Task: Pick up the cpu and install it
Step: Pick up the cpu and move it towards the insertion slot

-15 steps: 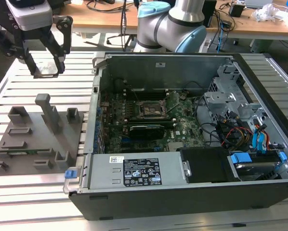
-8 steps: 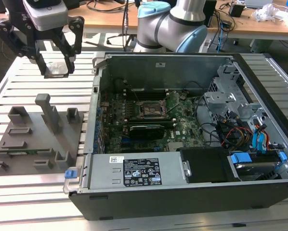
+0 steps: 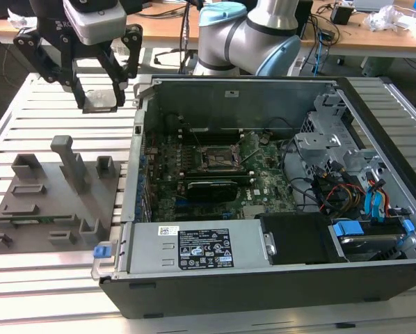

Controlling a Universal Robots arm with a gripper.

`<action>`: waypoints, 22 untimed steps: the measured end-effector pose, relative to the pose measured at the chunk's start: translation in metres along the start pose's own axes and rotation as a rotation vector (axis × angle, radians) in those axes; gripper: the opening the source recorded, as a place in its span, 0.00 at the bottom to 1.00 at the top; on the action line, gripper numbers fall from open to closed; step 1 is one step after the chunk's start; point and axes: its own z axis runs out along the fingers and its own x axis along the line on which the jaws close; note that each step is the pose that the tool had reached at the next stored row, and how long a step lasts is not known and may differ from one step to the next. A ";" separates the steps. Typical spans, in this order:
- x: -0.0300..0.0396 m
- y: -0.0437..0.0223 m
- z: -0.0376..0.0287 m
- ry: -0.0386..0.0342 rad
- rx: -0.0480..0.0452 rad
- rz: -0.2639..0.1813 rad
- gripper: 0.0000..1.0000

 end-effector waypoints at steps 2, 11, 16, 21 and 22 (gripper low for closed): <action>-0.0044 -0.0002 0.0001 0.0000 0.0004 0.000 0.55; -0.0723 0.0081 0.0173 0.0007 0.0135 0.000 0.55; -0.0878 0.0136 0.0305 0.0007 0.0153 0.000 0.55; -0.1007 0.0202 0.0392 0.0008 0.0168 0.000 0.55; -0.1027 0.0212 0.0404 0.0008 0.0170 0.000 0.55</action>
